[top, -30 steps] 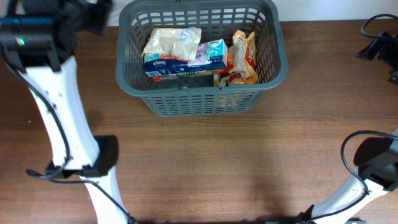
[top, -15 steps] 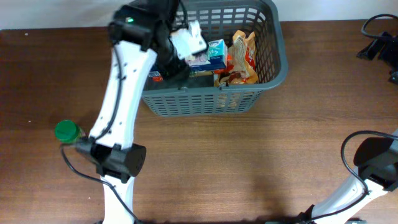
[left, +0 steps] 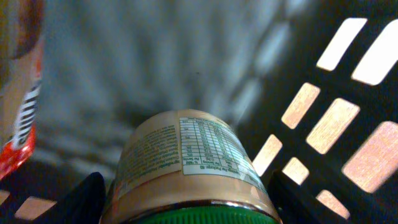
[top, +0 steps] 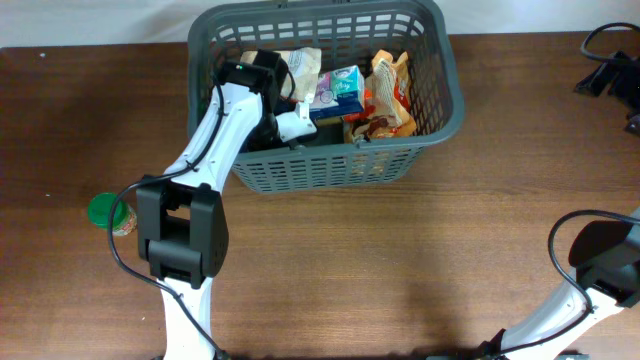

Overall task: Pack container
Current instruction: 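Lower the green-lidded jar into the basket with the left gripper, then release the jar and move the left gripper back toward the remaining jar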

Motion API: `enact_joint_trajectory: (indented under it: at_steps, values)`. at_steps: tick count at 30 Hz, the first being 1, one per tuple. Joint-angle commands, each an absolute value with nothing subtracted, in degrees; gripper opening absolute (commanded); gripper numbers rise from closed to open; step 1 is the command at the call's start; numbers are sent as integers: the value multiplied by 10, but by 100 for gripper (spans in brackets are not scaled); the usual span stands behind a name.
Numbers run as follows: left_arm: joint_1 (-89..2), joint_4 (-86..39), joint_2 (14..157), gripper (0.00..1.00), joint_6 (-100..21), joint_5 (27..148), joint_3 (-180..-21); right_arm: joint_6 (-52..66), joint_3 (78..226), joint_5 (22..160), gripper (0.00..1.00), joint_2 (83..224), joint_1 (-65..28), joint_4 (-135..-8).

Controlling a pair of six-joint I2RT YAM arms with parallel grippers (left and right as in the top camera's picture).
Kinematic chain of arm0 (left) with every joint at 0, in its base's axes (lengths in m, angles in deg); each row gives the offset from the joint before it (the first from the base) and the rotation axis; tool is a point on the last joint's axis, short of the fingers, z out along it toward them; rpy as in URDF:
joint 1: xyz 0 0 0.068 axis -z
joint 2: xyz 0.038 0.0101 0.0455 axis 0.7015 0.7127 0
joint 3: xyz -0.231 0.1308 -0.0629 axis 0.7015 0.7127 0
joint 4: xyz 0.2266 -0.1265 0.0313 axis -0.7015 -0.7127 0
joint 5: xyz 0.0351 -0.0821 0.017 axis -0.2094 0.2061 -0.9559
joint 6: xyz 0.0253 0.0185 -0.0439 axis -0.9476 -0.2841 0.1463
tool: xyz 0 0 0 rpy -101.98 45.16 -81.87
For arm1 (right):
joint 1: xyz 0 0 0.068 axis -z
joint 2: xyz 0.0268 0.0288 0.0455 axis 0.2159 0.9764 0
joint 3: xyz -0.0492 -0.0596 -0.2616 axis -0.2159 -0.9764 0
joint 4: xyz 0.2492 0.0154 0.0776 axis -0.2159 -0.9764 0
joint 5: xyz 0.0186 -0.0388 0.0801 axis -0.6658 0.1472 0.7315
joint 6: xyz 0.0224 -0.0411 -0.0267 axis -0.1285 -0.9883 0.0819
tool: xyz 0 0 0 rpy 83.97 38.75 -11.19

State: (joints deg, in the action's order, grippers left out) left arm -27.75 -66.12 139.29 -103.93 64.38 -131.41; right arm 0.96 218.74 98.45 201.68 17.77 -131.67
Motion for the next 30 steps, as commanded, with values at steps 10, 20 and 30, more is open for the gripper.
enact_joint_trajectory:
  at_steps: [10,20,30]
  values:
    - [-280,-793,1373,99,-874,629,-1633,14,2186,990,99,2010,179,-1316]
    - [-365,-845,1248,99,-777,532,-1713,14,2186,990,99,2010,179,-1316]
    - [-658,-851,1235,99,-699,644,-1579,14,2186,990,99,2010,179,-1316]
